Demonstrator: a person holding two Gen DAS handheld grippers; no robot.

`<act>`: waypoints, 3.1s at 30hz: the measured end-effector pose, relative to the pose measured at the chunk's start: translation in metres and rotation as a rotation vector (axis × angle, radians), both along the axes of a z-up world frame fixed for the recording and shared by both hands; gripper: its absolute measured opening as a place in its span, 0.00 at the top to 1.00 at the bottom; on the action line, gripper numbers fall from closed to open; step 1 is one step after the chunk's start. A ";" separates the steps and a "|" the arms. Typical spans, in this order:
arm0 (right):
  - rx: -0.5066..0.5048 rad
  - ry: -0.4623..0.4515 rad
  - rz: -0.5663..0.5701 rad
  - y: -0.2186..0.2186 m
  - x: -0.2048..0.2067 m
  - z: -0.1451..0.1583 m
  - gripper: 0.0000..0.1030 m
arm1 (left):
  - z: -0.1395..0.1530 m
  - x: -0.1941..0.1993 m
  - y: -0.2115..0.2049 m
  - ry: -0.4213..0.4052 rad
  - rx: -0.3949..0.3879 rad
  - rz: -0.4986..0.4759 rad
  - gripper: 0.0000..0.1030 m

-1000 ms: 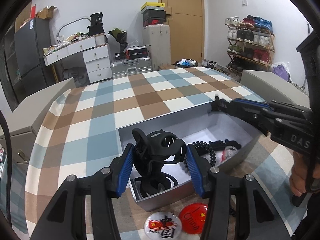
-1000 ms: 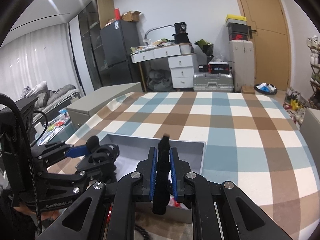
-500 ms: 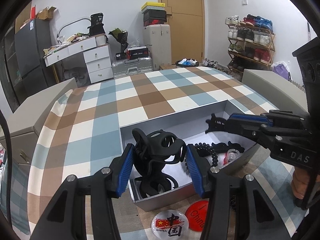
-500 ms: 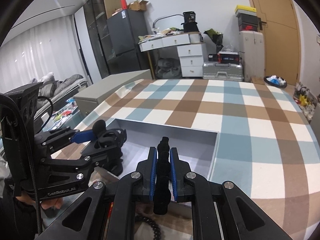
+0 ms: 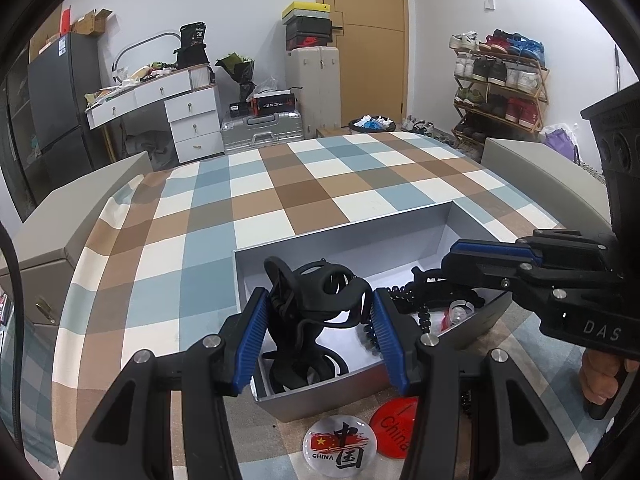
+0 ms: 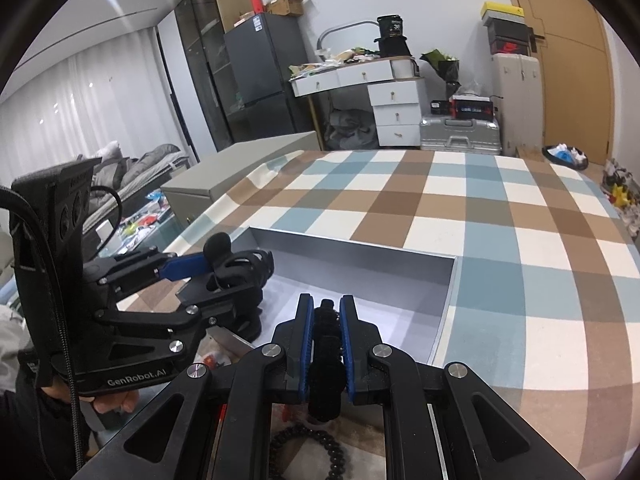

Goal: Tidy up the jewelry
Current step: 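Withdraw both open tools from the grey box, then grasp the black beaded bracelet on the cloth with the right tool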

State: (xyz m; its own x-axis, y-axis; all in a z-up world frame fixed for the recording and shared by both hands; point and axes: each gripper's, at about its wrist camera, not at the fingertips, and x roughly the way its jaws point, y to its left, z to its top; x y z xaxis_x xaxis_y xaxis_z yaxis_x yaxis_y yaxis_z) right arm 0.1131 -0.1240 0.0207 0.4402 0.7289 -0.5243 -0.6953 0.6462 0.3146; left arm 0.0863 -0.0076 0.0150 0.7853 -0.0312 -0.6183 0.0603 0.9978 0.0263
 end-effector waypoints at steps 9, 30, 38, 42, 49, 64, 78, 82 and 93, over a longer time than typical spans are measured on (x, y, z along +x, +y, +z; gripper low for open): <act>0.038 0.022 -0.006 -0.007 0.002 0.003 0.83 | 0.004 -0.005 -0.001 -0.008 -0.034 -0.020 0.55; -0.021 -0.094 -0.048 -0.038 -0.057 0.026 0.04 | -0.001 -0.059 0.007 -0.046 -0.106 0.019 0.01; -0.145 0.008 -0.036 -0.032 -0.060 -0.005 0.05 | -0.016 -0.065 0.000 -0.027 -0.040 0.013 0.01; -0.229 0.008 -0.002 -0.021 -0.063 -0.020 0.12 | -0.021 -0.063 -0.001 -0.007 -0.016 0.022 0.01; -0.260 0.068 0.038 -0.017 -0.062 -0.033 0.41 | -0.022 -0.065 0.001 0.001 -0.024 0.016 0.01; -0.264 0.121 -0.029 -0.023 -0.051 -0.037 0.63 | -0.024 -0.066 -0.003 0.016 -0.013 -0.002 0.01; -0.312 0.085 -0.067 -0.019 -0.050 -0.038 0.74 | -0.024 -0.066 -0.006 0.014 0.008 -0.012 0.01; -0.313 0.085 -0.069 -0.020 -0.049 -0.038 0.74 | -0.024 -0.066 -0.004 0.017 0.003 -0.010 0.01; -0.316 0.063 -0.028 -0.012 -0.053 -0.039 0.91 | -0.024 -0.066 -0.006 0.016 0.010 -0.012 0.01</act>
